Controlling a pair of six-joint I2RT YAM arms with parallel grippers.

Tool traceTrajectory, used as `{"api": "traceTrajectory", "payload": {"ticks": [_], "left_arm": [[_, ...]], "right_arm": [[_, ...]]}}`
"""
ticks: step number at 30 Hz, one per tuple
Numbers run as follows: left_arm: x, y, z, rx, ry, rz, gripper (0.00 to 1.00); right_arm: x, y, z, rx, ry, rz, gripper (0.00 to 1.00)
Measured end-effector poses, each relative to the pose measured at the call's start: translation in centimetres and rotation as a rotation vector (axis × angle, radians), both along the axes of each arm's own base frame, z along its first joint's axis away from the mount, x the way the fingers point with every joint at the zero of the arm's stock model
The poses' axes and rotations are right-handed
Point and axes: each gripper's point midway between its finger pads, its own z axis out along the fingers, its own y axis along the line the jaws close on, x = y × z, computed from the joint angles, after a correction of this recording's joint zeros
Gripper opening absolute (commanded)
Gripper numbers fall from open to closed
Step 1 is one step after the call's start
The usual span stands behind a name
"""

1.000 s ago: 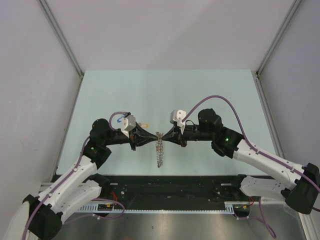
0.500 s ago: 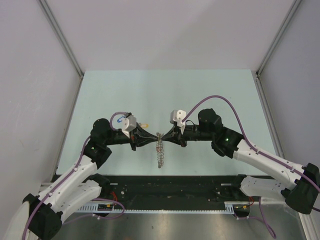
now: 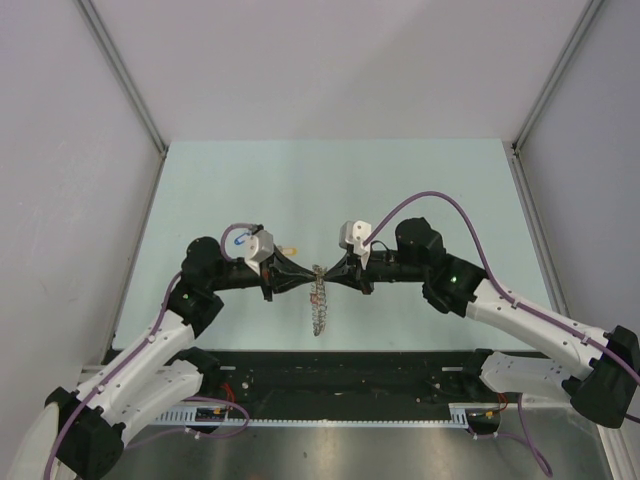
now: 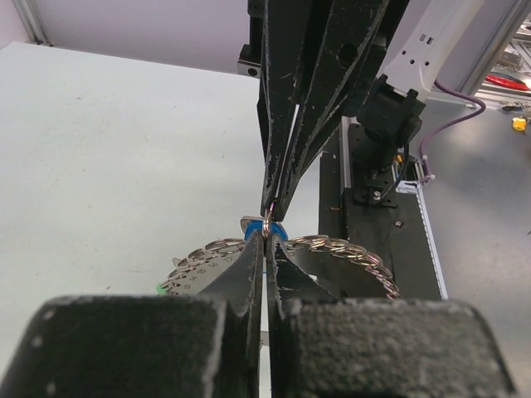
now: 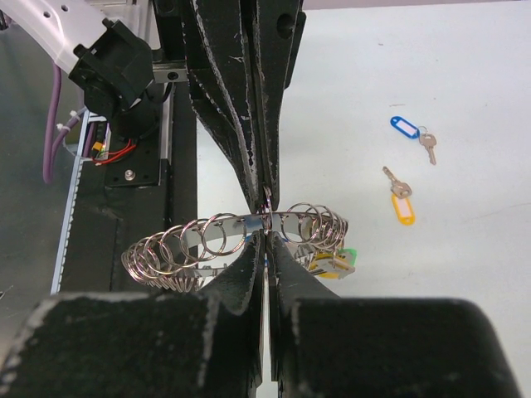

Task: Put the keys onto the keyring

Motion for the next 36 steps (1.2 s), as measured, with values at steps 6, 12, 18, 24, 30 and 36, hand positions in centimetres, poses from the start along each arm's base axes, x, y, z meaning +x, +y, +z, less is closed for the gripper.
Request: {"api": "traceTrajectory", "payload": {"ticks": [6,12,18,24,30,36], "left_arm": [[0.3,0.0,-0.3,0.012,0.021,0.020,0.00],[0.7,0.0,-0.7,0.023,0.055,0.052,0.00],[1.1,0.0,-0.5,0.009,0.107,0.089,0.00],[1.5,0.0,-0.5,-0.022,0.147,0.121,0.00],[1.5,0.2,-0.2,-0.055,0.153,0.138,0.00],[1.5,0.5,0.2,-0.091,0.137,0.166,0.00]], "right_arm": [[0.0,0.0,-0.3,-0.015,-0.016,-0.006,0.00],[0.2,-0.1,-0.8,-0.040,-0.038,-0.019,0.00],[0.5,0.0,-0.7,-0.052,-0.071,-0.039,0.00],[0.6,0.0,-0.7,-0.063,-0.097,-0.054,0.00],[0.7,0.1,-0.7,-0.066,-0.111,-0.062,0.00],[0.8,0.3,-0.8,-0.069,-0.113,-0.063,0.00]]}}
